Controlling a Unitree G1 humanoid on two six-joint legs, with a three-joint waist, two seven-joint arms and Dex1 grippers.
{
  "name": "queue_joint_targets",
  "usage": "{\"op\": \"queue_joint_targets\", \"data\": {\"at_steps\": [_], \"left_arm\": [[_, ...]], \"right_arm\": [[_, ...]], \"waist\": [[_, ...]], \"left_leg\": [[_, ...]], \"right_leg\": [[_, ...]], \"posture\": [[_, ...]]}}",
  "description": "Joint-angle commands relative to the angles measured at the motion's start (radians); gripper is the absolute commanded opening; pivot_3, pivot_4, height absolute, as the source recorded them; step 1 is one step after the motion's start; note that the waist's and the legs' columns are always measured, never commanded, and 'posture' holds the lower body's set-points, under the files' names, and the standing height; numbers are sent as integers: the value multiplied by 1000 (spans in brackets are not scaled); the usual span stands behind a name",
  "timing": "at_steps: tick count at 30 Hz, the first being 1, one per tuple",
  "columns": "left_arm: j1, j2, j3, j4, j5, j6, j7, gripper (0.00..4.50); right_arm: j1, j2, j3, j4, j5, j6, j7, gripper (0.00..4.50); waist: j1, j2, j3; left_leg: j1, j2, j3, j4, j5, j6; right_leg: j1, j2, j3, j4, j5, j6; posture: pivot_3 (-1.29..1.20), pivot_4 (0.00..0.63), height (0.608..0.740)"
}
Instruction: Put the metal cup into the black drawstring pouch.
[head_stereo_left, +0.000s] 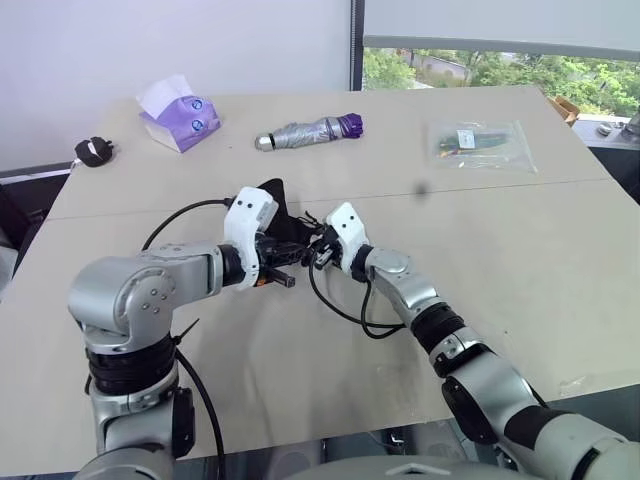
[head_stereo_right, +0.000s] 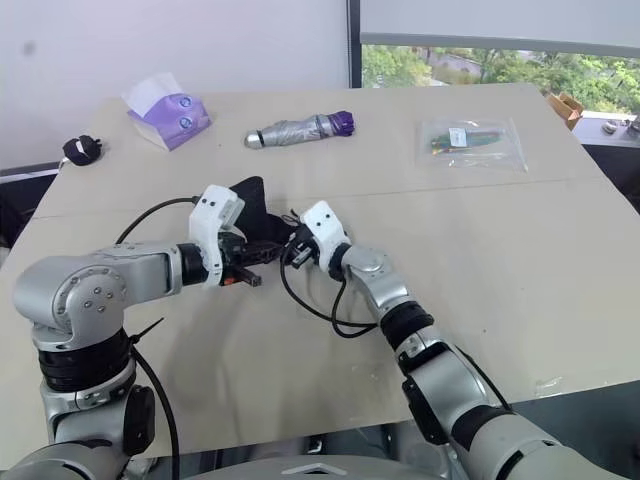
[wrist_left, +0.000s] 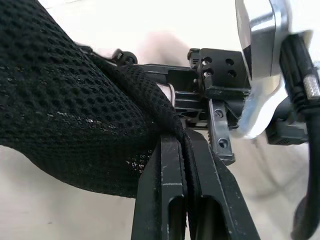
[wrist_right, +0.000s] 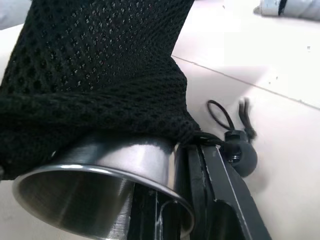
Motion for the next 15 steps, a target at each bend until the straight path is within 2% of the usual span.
{"op": "queue_joint_targets", "data": {"at_steps": [1, 3, 4, 5, 8, 15], "left_arm": [[15, 2, 48, -3, -15, 5, 5, 0], [21, 8, 47, 6, 3, -3, 11, 0], [25, 16, 42, 11, 10, -15, 13, 0], [30, 23, 41, 19, 16, -27, 15, 0], [36, 34, 42, 38, 28, -50, 17, 0], [41, 53, 32, 53, 32, -93, 18, 0]], "right_arm": [[-42, 106, 27, 5, -21, -24, 24, 13], [-30, 82, 53, -4, -48, -24, 33, 13], [-19, 71, 64, -20, -53, -24, 48, 788], [-4, 58, 78, -48, -68, -19, 49, 1061], [31, 21, 110, -116, -116, -10, 33, 2538], [107, -40, 100, -319, -141, 93, 45, 2538]], "waist": [[0, 0, 0], [0, 0, 0], [0, 0, 0], [0, 0, 0], [0, 0, 0], [3, 0, 0]], "left_leg": [[0, 0, 0, 0, 0, -1], [0, 0, 0, 0, 0, -1], [0, 0, 0, 0, 0, -1], [0, -1, 0, 0, 0, -1], [0, -1, 0, 0, 0, -1], [-1, -1, -1, 0, 0, -1]], "right_leg": [[0, 0, 0, 0, 0, 0], [0, 0, 0, 0, 0, 0], [0, 0, 0, 0, 0, 0], [0, 0, 0, 0, 0, 0], [0, 0, 0, 0, 0, 0], [0, -3, -2, 0, 0, 0]], "posture": [[0, 150, 740], [0, 150, 740], [0, 150, 740], [0, 150, 740], [0, 150, 740], [0, 150, 740]]}}
